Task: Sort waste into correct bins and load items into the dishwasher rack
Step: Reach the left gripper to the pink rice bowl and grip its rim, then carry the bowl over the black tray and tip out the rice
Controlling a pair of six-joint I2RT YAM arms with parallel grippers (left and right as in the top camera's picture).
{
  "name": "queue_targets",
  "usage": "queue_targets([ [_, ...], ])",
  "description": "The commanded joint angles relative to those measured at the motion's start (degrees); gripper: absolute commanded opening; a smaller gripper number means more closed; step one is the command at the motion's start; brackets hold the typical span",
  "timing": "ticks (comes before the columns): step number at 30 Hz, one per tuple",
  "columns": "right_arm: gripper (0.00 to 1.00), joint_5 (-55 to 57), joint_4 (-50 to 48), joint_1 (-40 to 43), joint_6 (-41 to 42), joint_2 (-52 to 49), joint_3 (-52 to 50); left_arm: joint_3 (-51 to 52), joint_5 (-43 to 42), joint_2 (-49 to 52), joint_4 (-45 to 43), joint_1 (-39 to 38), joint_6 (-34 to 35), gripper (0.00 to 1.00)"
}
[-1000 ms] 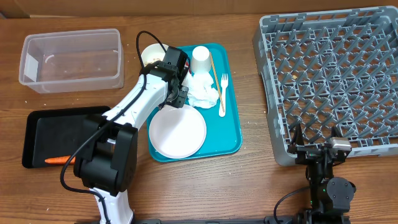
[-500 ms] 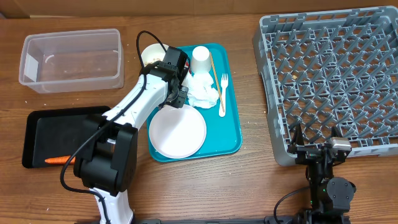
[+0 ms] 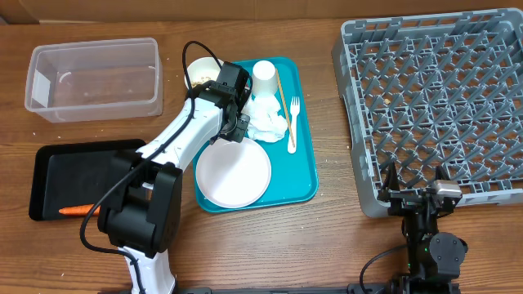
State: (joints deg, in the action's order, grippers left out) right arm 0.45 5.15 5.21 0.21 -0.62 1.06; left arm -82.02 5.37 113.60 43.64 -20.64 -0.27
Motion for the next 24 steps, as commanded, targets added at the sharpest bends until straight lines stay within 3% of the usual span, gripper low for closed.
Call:
queue_targets([
  [1,1.0,0.35,-0.33,0.17,-0.04,0.46,-0.59,0.22,0.79,0.5,-0.24,-0.07,-0.68,0.06],
  [11,1.0,0.35,-0.33,0.17,-0.04,0.46,-0.59,-5.22,-0.55,-0.26,3.17,-0.07,-0.59,0.04],
  [24,1.0,0.35,-0.33,0.17,-0.04,0.46,-0.59,-27.45,-7.67,-3.32,24.7,0.04,10.73,0.04],
])
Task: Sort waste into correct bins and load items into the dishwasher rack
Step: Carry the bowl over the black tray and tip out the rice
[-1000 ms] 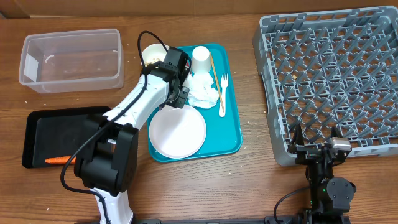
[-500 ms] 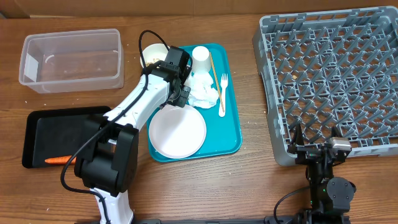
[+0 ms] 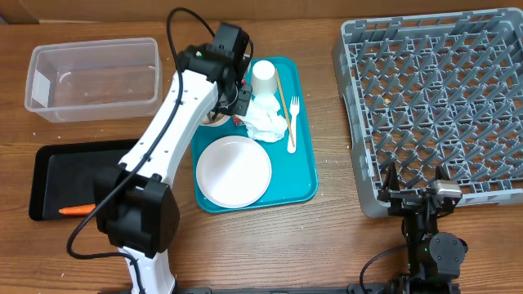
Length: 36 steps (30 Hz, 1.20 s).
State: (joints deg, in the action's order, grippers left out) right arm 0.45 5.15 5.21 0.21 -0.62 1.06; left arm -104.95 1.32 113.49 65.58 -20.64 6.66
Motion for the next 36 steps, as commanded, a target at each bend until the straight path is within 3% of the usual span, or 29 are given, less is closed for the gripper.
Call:
queue_targets([
  [1,1.0,0.37,-0.33,0.17,-0.04,0.46,-0.59,-5.4,-4.28,-4.0,3.93,0.04,4.22,0.04],
  [7,1.0,0.37,-0.33,0.17,-0.04,0.46,-0.59,-7.32,-4.48,-13.22,13.03,4.5,11.45,0.04],
  [12,1.0,0.35,-0.33,0.17,-0.04,0.46,-0.59,-7.3,-7.63,-18.8,16.87,14.86,11.37,0.04],
  [18,1.0,0.35,-0.33,0.17,-0.04,0.46,-0.59,-5.7,-19.76,-19.1,18.6,27.32,7.15,0.04],
  [26,1.0,0.35,-0.33,0.17,-0.04,0.46,-0.59,7.06,-39.52,-19.12,13.7,44.06,-0.55,0.04],
  [36,1.0,0.35,-0.33,0.17,-0.04,0.46,-0.59,26.71,-52.63,-19.1,1.53,59.6,-3.98,0.04],
])
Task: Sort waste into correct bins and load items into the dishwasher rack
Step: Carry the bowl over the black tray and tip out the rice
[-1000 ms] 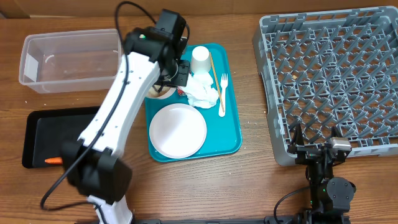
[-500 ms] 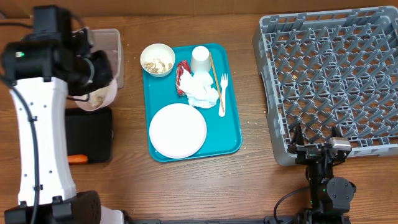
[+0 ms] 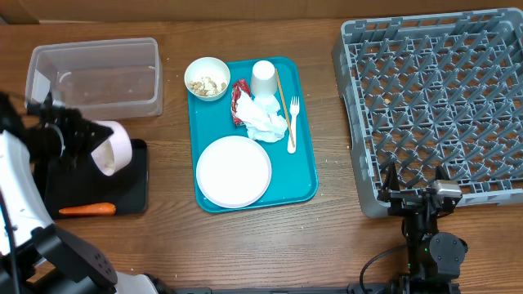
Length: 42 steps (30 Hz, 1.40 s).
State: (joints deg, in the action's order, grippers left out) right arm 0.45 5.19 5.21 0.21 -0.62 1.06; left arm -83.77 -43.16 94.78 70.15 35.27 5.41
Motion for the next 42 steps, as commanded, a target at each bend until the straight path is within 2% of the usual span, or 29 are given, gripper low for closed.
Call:
queue_targets([
  [1,1.0,0.35,-0.37,0.17,-0.04,0.46,-0.59,7.67,-9.44,-0.39,-4.96,4.92,-2.73,0.04],
  [4,1.0,0.35,-0.37,0.17,-0.04,0.46,-0.59,15.58,-19.5,-0.39,-14.43,8.94,-2.69,0.04],
  [6,1.0,0.35,-0.37,0.17,-0.04,0.46,-0.59,21.4,-29.31,-0.39,-21.86,11.69,-2.16,0.04],
  [12,1.0,0.35,-0.37,0.17,-0.04,0.46,-0.59,28.65,-34.49,-0.39,-32.02,15.89,5.75,0.04],
  [14,1.0,0.35,-0.37,0.17,-0.04,0.46,-0.59,29.66,-39.17,-0.39,-34.77,18.18,6.43,0.04],
  [18,1.0,0.35,-0.37,0.17,-0.04,0.46,-0.59,29.66,-41.38,-0.39,-34.45,20.35,6.84,0.04],
  [24,1.0,0.37,-0.37,0.17,-0.04,0.46,-0.59,29.73,-41.35,-0.39,-34.34,21.14,11.1,0.04],
  [28,1.0,0.35,-0.37,0.17,-0.04,0.46,-0.59,29.73,-37.53,-0.39,-39.12,21.42,12.81,0.04],
  [30,1.0,0.35,-0.37,0.17,-0.04,0.46,-0.59,29.77,-43.89,-0.39,-39.89,21.38,12.39,0.04],
  [32,1.0,0.35,-0.37,0.17,-0.04,0.46,-0.59,29.77,-45.24,-0.39,-43.06,21.38,13.25,0.04],
  [34,1.0,0.35,-0.37,0.17,-0.04,0.46,-0.59,29.77,-47.39,-0.39,-42.6,21.38,15.04,0.04],
  [37,1.0,0.35,-0.37,0.17,-0.04,0.46,-0.59,29.77,-43.74,-0.39,-44.78,21.38,14.49,0.04],
  [42,1.0,0.35,-0.37,0.17,-0.04,0.46,-0.59,29.79,-46.31,-0.39,-44.92,21.24,13.09,0.04],
])
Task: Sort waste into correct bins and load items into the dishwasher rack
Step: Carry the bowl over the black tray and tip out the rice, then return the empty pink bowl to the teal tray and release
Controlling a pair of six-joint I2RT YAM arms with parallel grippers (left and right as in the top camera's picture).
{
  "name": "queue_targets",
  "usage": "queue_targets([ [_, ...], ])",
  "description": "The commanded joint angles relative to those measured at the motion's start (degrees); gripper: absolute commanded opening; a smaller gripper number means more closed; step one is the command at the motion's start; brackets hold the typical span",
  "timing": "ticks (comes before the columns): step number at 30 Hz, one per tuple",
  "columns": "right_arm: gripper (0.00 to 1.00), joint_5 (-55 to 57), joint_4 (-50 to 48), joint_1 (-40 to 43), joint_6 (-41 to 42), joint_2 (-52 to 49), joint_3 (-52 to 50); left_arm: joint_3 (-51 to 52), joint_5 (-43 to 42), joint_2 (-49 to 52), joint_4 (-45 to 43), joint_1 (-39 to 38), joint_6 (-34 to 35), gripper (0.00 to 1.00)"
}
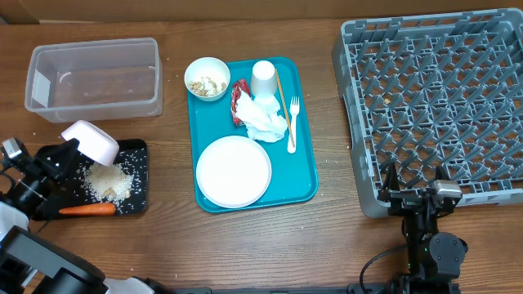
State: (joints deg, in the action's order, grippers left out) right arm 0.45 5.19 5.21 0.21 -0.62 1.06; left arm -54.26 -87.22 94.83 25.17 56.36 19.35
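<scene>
My left gripper (67,152) is shut on the rim of a white bowl (93,140). It holds the bowl tipped mouth-down over the black tray (139,151) at the left. A pile of rice (109,182) lies in that tray beside a carrot (87,209). On the teal tray (304,175) are a small bowl of food scraps (207,78), a red wrapper (239,96), a white cup (263,77), a crumpled napkin (266,120), a chopstick (280,91), a white fork (292,122) and a white plate (234,171). My right gripper (415,186) stands open at the front edge of the grey dishwasher rack (441,90).
A clear plastic bin (94,77) stands at the back left, behind the black tray. The rack fills the right side of the table. Bare wood lies between the teal tray and the rack.
The bowl in my left gripper has turned from tilted to mouth-down, and a pile of rice now lies in the black tray. The left arm has drawn back toward the near left corner.
My left arm first reached over the back of the teal tray, among the items there. It was still there a moment later. Then it held a white bowl tilted over the black tray at the left. Now rice lies in that tray. The right arm stayed still.
</scene>
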Motion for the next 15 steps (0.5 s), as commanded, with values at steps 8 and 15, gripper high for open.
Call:
queue_targets([
  [8,1.0,0.35,-0.37,0.17,-0.04,0.46,-0.59,0.17,-3.41,-3.69,3.91,-5.7,-1.62,0.04],
  [15,1.0,0.35,-0.37,0.17,-0.04,0.46,-0.59,-1.29,8.09,-18.23,1.51,-23.28,0.26,0.04],
])
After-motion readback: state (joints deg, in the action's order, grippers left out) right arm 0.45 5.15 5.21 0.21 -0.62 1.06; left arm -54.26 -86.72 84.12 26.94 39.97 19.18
